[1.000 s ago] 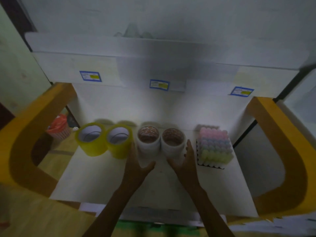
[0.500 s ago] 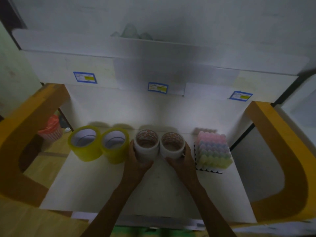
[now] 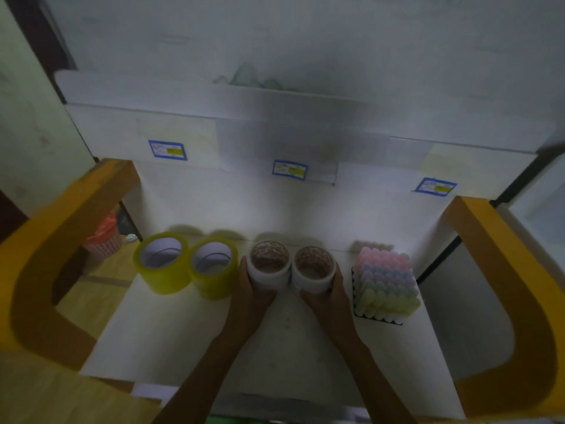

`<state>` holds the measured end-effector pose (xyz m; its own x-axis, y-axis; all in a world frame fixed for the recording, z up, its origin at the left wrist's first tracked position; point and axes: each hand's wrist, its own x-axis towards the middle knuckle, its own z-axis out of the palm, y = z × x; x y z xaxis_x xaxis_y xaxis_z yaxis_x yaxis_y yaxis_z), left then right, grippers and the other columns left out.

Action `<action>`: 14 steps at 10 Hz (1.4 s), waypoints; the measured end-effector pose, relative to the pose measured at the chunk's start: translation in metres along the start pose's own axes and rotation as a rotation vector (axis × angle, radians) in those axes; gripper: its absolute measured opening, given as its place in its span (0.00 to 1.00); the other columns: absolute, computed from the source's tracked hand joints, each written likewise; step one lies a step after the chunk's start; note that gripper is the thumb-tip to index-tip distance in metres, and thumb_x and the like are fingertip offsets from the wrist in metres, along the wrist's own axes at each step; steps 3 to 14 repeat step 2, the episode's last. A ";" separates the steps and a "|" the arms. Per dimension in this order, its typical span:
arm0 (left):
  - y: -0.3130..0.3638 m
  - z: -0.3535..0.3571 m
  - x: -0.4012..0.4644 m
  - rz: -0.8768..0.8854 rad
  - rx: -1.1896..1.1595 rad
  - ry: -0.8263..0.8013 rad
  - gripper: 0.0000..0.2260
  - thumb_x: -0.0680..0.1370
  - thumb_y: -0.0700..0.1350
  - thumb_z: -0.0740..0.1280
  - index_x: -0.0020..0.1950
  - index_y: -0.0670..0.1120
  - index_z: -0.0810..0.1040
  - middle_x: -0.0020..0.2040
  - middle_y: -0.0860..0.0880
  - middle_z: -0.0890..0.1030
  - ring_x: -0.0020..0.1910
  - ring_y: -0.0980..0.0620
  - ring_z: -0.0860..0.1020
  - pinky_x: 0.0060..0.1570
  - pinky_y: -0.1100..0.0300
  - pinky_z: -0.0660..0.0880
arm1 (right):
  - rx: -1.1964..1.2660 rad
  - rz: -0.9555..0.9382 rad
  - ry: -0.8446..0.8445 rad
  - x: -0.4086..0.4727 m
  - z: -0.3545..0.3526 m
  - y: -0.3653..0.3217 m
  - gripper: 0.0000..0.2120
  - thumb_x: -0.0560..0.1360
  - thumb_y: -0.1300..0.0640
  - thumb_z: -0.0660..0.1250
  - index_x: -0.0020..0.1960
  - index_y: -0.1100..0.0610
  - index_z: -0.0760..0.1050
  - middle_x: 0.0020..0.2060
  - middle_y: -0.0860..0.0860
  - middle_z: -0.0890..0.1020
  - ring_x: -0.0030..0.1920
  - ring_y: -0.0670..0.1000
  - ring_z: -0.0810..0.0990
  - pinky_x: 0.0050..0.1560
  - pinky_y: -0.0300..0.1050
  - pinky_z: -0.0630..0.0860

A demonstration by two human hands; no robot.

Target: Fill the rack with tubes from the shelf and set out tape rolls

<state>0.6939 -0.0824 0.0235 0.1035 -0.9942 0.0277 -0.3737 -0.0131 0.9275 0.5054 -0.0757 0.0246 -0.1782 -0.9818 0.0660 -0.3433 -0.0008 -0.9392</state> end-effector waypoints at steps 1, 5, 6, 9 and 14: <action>-0.001 -0.004 -0.003 0.044 -0.051 -0.018 0.41 0.73 0.48 0.73 0.78 0.48 0.51 0.76 0.46 0.61 0.73 0.47 0.63 0.70 0.47 0.64 | 0.006 0.007 -0.010 -0.003 0.000 -0.003 0.54 0.62 0.45 0.78 0.78 0.54 0.51 0.71 0.51 0.68 0.69 0.47 0.69 0.68 0.44 0.69; -0.013 -0.003 -0.010 0.153 -0.070 -0.018 0.43 0.71 0.51 0.75 0.78 0.44 0.53 0.76 0.44 0.61 0.75 0.48 0.61 0.71 0.45 0.62 | 0.059 0.009 0.005 -0.012 0.000 -0.011 0.49 0.65 0.49 0.78 0.77 0.50 0.52 0.67 0.46 0.72 0.65 0.39 0.73 0.63 0.42 0.74; -0.013 -0.003 -0.010 0.153 -0.070 -0.018 0.43 0.71 0.51 0.75 0.78 0.44 0.53 0.76 0.44 0.61 0.75 0.48 0.61 0.71 0.45 0.62 | 0.059 0.009 0.005 -0.012 0.000 -0.011 0.49 0.65 0.49 0.78 0.77 0.50 0.52 0.67 0.46 0.72 0.65 0.39 0.73 0.63 0.42 0.74; -0.013 -0.003 -0.010 0.153 -0.070 -0.018 0.43 0.71 0.51 0.75 0.78 0.44 0.53 0.76 0.44 0.61 0.75 0.48 0.61 0.71 0.45 0.62 | 0.059 0.009 0.005 -0.012 0.000 -0.011 0.49 0.65 0.49 0.78 0.77 0.50 0.52 0.67 0.46 0.72 0.65 0.39 0.73 0.63 0.42 0.74; -0.013 -0.003 -0.010 0.153 -0.070 -0.018 0.43 0.71 0.51 0.75 0.78 0.44 0.53 0.76 0.44 0.61 0.75 0.48 0.61 0.71 0.45 0.62 | 0.059 0.009 0.005 -0.012 0.000 -0.011 0.49 0.65 0.49 0.78 0.77 0.50 0.52 0.67 0.46 0.72 0.65 0.39 0.73 0.63 0.42 0.74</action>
